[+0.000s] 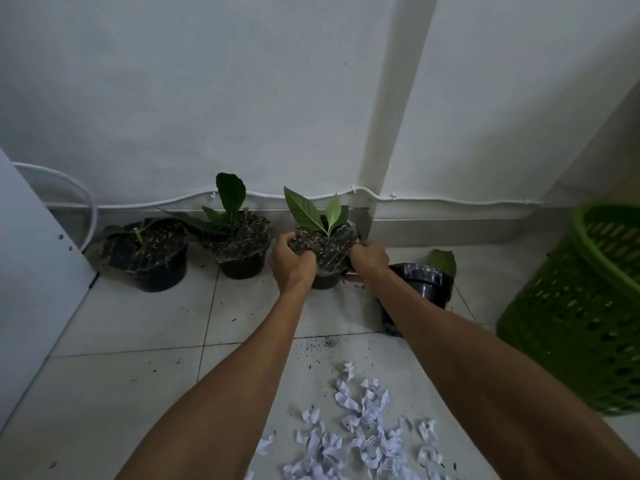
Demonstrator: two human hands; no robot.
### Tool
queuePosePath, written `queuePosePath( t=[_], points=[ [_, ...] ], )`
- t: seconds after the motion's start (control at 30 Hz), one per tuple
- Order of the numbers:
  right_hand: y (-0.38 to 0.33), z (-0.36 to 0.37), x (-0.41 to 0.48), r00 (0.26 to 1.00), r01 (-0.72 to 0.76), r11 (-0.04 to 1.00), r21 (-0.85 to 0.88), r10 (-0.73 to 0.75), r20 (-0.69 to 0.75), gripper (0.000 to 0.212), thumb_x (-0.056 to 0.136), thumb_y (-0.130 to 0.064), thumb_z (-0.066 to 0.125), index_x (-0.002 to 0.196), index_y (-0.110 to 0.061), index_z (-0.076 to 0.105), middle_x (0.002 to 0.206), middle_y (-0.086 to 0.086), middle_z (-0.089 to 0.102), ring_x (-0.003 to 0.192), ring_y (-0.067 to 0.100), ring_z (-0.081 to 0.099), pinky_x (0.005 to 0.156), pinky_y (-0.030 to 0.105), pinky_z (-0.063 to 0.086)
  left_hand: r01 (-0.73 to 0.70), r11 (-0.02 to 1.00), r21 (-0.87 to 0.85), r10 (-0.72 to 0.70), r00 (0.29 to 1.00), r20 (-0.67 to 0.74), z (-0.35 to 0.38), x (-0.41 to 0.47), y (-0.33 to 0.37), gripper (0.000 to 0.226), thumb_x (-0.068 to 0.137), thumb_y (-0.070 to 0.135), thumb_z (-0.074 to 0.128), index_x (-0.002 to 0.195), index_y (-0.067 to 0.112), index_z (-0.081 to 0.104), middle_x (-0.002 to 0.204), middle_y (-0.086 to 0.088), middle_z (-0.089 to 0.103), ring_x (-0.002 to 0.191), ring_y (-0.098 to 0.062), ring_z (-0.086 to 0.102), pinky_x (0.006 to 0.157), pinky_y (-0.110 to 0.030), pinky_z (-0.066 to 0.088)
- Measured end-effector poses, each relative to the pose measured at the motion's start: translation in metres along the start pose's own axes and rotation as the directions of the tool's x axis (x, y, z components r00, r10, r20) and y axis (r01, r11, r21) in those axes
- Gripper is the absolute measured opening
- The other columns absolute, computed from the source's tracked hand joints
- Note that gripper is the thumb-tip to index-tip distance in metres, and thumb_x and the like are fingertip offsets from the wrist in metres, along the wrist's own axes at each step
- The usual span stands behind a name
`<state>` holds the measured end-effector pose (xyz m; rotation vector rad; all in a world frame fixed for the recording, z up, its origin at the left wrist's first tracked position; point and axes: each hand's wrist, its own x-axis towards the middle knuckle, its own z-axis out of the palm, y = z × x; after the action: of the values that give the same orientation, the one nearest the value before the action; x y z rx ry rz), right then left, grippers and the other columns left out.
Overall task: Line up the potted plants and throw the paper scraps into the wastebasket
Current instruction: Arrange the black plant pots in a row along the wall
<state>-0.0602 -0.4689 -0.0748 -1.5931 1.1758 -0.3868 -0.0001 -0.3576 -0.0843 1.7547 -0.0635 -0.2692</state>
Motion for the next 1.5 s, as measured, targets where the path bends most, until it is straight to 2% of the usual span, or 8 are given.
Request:
queuePosePath(
  t=[0.2, 0.43, 0.7, 0.83, 1.03, 1.17, 1.27, 1.5],
  points=[
    [0.012, 0.021, 0.03, 0.998, 0.034, 0.997, 0.077, -0.038, 0.058, 0.033, 0.095, -0.006, 0.048, 0.124, -0.012, 0.063, 0.115, 0.015, 0.065, 0.098, 0.033, 0.065, 0.074, 0.05, 0.063, 0.011, 0.999, -0.03, -0.01, 0.999, 0.046, 0.007, 0.034, -0.028, 0.059, 0.084, -0.016, 0.052, 0.13, 0.021, 0.058, 0.145, -0.006, 0.049, 0.125, -0.015, 0.05, 0.091, -0.017, 0.039],
    [0.032, 0.044, 0.072, 0.993, 0.105, 0.994, -0.019, -0.103, 0.062, 0.018, 0.089, -0.01, 0.055, 0.102, -0.019, 0.064, 0.113, 0.016, 0.067, 0.101, 0.036, 0.066, 0.082, 0.052, 0.061, 0.023, 0.999, -0.044, -0.022, 1.0, 0.022, 0.015, 0.054, -0.041, 0.053, 0.094, -0.002, 0.057, 0.138, 0.026, 0.051, 0.148, -0.005, 0.049, 0.136, -0.024, 0.049, 0.108, -0.035, 0.045],
    [-0.003, 0.012, 0.038, 0.936, 0.296, 0.884, -0.361, -0.344, -0.074, 0.017, 0.095, -0.01, 0.058, 0.105, 0.001, 0.068, 0.104, 0.016, 0.07, 0.086, 0.023, 0.06, 0.073, 0.027, 0.046, 0.188, 0.962, 0.199, -0.174, 0.981, -0.083, 0.02, 0.024, -0.03, 0.063, 0.101, 0.028, 0.052, 0.156, 0.02, 0.023, 0.155, -0.016, 0.034, 0.135, -0.038, 0.046, 0.102, -0.047, 0.044],
    [-0.011, -0.042, 0.01, 0.902, 0.331, 0.855, -0.399, -0.411, -0.134, 0.034, 0.096, -0.012, 0.056, 0.128, -0.001, 0.059, 0.117, 0.016, 0.068, 0.104, 0.028, 0.064, 0.08, 0.025, 0.044, 0.189, 0.943, 0.276, -0.179, 0.982, -0.062, 0.031, -0.013, -0.008, 0.071, 0.097, 0.025, 0.057, 0.156, 0.02, 0.017, 0.154, -0.02, 0.027, 0.134, -0.04, 0.04, 0.097, -0.049, 0.044],
    [0.011, -0.125, -0.015, 0.922, -0.052, 0.938, -0.342, -0.087, -0.377, 0.034, 0.093, -0.028, 0.051, 0.108, -0.003, 0.067, 0.114, 0.016, 0.068, 0.098, 0.033, 0.064, 0.084, 0.032, 0.051, 0.138, 0.939, 0.316, -0.193, 0.97, 0.149, 0.071, -0.065, 0.025, 0.082, 0.097, 0.031, 0.053, 0.159, 0.016, 0.001, 0.156, -0.02, 0.031, 0.134, -0.04, 0.044, 0.102, -0.049, 0.046],
    [0.036, -0.141, 0.005, 0.974, -0.2, 0.96, -0.195, 0.173, -0.147, 0.037, 0.094, -0.036, 0.042, 0.113, -0.01, 0.059, 0.118, 0.011, 0.061, 0.102, 0.031, 0.059, 0.093, 0.041, 0.051, 0.161, 0.932, 0.325, -0.299, 0.849, 0.437, 0.097, -0.077, 0.025, 0.065, 0.101, 0.044, 0.039, 0.159, 0.023, 0.016, 0.161, -0.01, 0.03, 0.141, -0.035, 0.039, 0.112, -0.05, 0.039],
    [0.048, -0.136, 0.02, 0.968, -0.228, 0.973, -0.033, 0.223, -0.11, 0.029, 0.094, -0.02, 0.043, 0.111, -0.003, 0.06, 0.116, 0.018, 0.065, 0.095, 0.029, 0.064, 0.074, 0.043, 0.054, 0.122, 0.947, 0.296, -0.274, 0.785, 0.555, 0.112, -0.081, 0.016, 0.058, 0.103, 0.049, 0.032, 0.157, 0.026, 0.027, 0.162, -0.004, 0.03, 0.145, -0.03, 0.034, 0.117, -0.045, 0.033],
    [0.043, -0.132, 0.022, 0.95, -0.265, 0.964, -0.002, 0.26, -0.175, 0.042, 0.075, -0.035, 0.055, 0.106, -0.007, 0.06, 0.108, 0.015, 0.066, 0.092, 0.03, 0.064, 0.084, 0.038, 0.056, 0.048, 0.946, 0.32, -0.135, 0.957, 0.256, 0.128, -0.079, 0.003, 0.036, 0.099, 0.05, 0.042, 0.103, 0.019, 0.061, 0.099, -0.005, 0.061, 0.088, -0.027, 0.057, 0.074, -0.034, 0.042]
  ],
)
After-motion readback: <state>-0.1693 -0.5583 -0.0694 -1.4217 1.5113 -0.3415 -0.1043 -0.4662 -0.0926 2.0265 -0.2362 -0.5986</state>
